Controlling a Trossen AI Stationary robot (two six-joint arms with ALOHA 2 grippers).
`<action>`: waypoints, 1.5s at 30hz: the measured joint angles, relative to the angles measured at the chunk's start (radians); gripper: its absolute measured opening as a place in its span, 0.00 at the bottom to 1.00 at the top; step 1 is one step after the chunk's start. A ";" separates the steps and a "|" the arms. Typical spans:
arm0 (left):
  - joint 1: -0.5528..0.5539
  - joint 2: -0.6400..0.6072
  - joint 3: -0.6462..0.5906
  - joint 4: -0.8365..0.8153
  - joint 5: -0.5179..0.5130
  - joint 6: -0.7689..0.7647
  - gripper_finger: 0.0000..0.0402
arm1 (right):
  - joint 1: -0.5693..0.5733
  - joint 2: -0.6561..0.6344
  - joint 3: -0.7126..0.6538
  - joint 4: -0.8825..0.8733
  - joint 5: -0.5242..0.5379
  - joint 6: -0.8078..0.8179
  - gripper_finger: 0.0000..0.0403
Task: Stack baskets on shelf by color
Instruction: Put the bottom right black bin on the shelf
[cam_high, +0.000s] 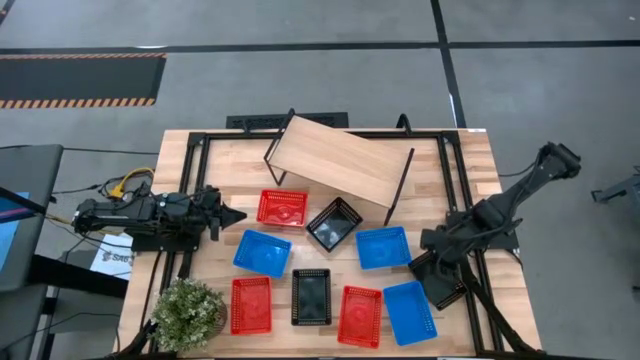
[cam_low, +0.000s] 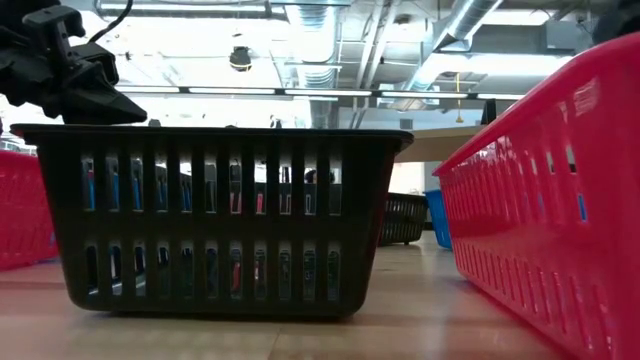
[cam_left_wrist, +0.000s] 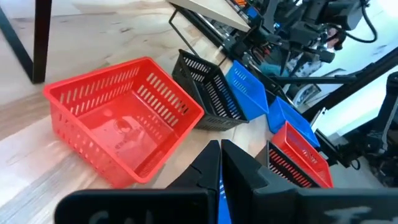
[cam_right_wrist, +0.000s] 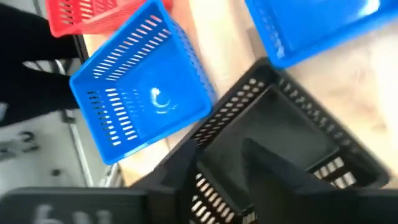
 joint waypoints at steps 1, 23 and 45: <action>0.000 0.000 0.000 0.000 0.002 0.000 0.02 | -0.009 0.016 0.013 -0.014 0.009 -0.032 0.45; 0.000 0.000 -0.002 -0.006 -0.040 0.052 0.32 | -0.161 0.374 0.051 -0.174 0.075 -0.610 0.62; 0.000 0.000 -0.003 -0.005 -0.036 0.044 0.32 | -0.157 0.340 0.053 -0.362 0.046 -0.440 0.02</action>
